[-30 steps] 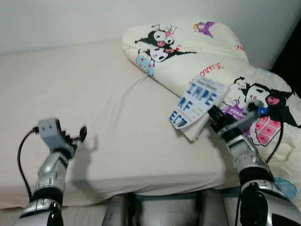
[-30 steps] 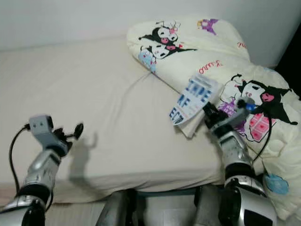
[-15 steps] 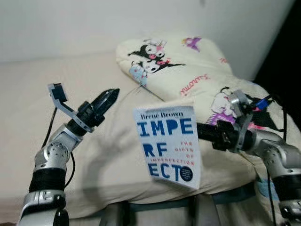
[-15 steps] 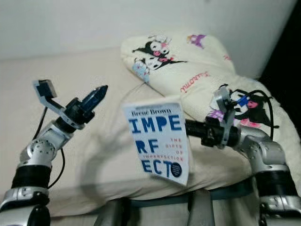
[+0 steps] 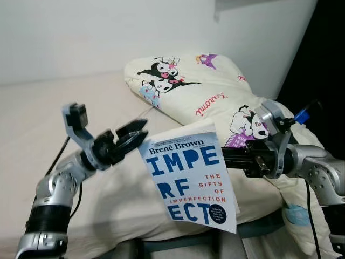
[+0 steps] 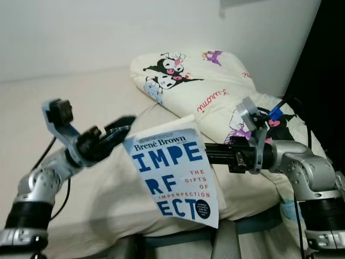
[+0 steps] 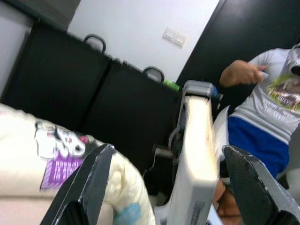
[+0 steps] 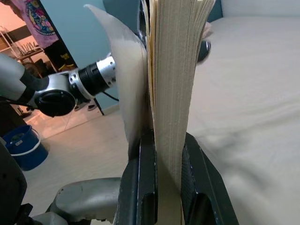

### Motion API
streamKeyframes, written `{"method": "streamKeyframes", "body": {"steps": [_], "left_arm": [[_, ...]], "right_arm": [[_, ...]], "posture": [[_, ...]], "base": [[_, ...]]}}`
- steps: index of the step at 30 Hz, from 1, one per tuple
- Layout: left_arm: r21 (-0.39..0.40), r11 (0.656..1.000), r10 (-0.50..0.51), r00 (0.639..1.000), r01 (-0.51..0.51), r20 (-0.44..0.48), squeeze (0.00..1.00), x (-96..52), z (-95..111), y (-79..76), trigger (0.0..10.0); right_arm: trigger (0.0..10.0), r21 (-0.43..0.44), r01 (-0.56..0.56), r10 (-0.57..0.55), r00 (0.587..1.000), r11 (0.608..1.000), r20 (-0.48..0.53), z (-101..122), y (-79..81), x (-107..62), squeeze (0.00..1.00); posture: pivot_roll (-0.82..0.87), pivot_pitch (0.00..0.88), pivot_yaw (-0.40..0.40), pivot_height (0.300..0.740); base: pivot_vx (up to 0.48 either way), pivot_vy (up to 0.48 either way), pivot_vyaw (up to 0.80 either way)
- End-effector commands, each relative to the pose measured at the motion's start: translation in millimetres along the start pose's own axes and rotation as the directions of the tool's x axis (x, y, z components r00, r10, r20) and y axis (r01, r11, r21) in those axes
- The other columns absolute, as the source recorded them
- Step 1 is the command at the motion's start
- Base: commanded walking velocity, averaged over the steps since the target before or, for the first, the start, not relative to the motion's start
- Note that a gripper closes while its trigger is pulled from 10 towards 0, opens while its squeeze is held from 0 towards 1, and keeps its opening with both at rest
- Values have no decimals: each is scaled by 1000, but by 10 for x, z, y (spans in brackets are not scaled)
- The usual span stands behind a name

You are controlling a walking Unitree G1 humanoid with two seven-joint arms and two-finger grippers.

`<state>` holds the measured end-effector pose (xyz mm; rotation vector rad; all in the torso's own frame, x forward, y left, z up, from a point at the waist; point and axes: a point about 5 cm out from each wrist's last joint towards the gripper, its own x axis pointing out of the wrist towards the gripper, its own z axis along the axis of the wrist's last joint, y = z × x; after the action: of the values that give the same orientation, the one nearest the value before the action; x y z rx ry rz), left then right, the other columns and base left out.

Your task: Clean up the room

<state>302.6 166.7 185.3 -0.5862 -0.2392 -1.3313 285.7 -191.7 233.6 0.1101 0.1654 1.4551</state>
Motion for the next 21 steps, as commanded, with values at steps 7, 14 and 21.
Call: {"method": "streamKeyframes", "body": {"steps": [7,14,21], "left_arm": [[-8,1000,-9,996,8,-86,0,-56,-118,-30,10000],[-37,995,-98,991,95,-96,0,19,-155,-118,0],[-16,995,-98,992,97,-80,0,98,-168,-136,0]], "right_arm": [[0,-37,-23,24,1000,999,18,145,75,2,0],[0,-34,-10,10,1000,999,11,138,85,26,0],[0,-30,-3,3,1000,1000,4,136,75,55,0]], "posture": [[-153,41,63,580],[-151,44,59,580],[-147,47,53,580]], "base": [[0,0,0],[0,0,0],[0,0,0]]}}
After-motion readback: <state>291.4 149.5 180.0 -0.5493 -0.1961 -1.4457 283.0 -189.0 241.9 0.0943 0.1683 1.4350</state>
